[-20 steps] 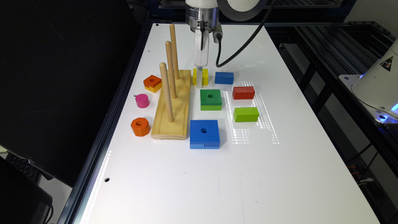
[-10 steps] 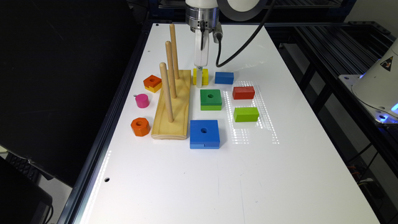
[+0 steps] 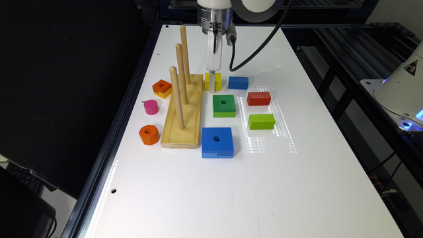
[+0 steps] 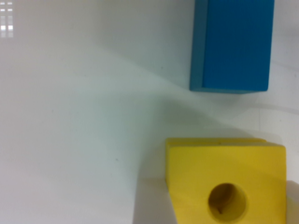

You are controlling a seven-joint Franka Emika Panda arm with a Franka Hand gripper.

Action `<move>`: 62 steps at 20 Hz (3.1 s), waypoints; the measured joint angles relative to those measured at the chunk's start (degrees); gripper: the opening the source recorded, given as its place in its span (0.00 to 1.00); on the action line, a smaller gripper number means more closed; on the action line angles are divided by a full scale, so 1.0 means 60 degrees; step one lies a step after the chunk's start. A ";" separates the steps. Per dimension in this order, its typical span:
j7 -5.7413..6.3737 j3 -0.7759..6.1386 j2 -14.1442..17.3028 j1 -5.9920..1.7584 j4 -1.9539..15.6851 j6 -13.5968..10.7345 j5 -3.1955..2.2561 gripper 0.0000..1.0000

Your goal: Pick up yellow block.

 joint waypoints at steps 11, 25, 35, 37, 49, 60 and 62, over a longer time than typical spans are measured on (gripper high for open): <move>-0.0001 0.0004 0.0000 -0.0006 -0.0001 0.0000 0.0001 0.00; -0.0002 0.0006 -0.0205 -0.0013 -0.0022 -0.0090 0.0005 0.00; -0.0002 0.0024 -0.1349 -0.0022 -0.0667 -0.0801 0.0025 0.00; -0.0002 0.0024 -0.1510 -0.0024 -0.0959 -0.0670 0.0026 0.00; -0.0001 0.0062 -0.2916 -0.0025 -0.1204 -0.1577 0.0073 0.00; -0.0001 0.0087 -0.3684 -0.0025 -0.1122 -0.2333 0.0128 0.00; -0.0001 0.0091 -0.3930 -0.0024 -0.1054 -0.2621 0.0147 0.00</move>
